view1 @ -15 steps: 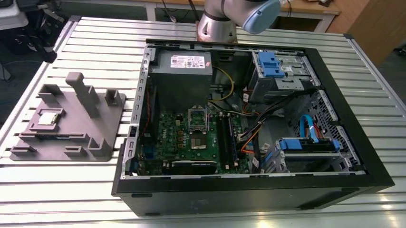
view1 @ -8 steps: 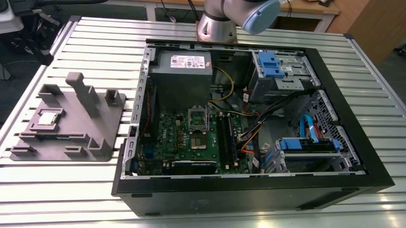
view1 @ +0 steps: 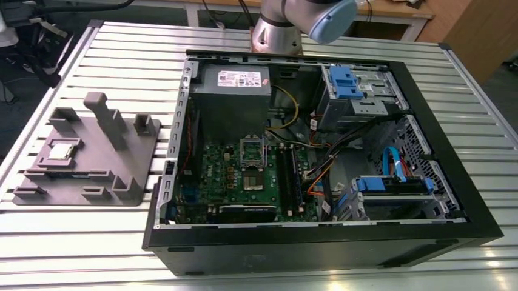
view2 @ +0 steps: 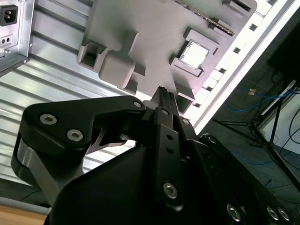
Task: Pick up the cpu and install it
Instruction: 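Reach for the cpu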
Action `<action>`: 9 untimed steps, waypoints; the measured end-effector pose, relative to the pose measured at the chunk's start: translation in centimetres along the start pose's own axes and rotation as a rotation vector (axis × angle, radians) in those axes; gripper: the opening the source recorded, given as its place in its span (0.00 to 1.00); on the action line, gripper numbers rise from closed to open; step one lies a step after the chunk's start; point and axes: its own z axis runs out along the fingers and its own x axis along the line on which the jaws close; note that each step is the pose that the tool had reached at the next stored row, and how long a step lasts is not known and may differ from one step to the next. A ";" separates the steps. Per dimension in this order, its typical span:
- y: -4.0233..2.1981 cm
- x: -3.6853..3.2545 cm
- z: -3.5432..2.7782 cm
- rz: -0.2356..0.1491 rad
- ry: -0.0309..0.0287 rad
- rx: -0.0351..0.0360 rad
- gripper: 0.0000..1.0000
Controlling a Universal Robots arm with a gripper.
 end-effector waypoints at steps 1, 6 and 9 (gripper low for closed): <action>-0.05 0.15 0.07 0.000 0.0000 0.0000 0.11; -0.28 0.70 0.46 0.000 0.0001 0.0000 0.11; -0.42 0.90 0.69 0.000 -0.0001 0.0000 0.11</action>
